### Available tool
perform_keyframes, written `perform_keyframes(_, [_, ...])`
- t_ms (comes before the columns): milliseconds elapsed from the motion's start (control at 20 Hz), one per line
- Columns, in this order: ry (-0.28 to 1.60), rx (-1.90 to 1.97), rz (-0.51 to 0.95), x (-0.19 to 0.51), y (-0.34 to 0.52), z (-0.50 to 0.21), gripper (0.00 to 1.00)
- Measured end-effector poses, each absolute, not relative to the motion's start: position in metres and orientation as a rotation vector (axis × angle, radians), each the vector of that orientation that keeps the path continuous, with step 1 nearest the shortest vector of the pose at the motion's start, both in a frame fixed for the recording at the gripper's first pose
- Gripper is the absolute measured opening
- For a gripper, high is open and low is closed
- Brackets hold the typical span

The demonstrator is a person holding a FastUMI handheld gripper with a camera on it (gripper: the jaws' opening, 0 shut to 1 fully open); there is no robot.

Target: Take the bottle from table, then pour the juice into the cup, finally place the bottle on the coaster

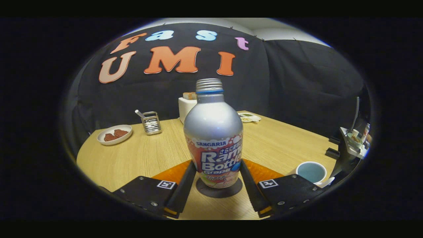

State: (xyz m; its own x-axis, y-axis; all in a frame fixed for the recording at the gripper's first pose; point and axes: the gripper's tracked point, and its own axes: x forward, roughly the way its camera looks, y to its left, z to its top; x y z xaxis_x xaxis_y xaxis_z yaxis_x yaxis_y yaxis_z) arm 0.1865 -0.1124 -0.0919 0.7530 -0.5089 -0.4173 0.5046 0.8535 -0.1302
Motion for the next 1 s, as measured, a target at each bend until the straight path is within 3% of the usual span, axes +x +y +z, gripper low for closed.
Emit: perform_keyframes(1000, [0.489,-0.037,-0.578,0.175,-0.11,-0.123,0.79])
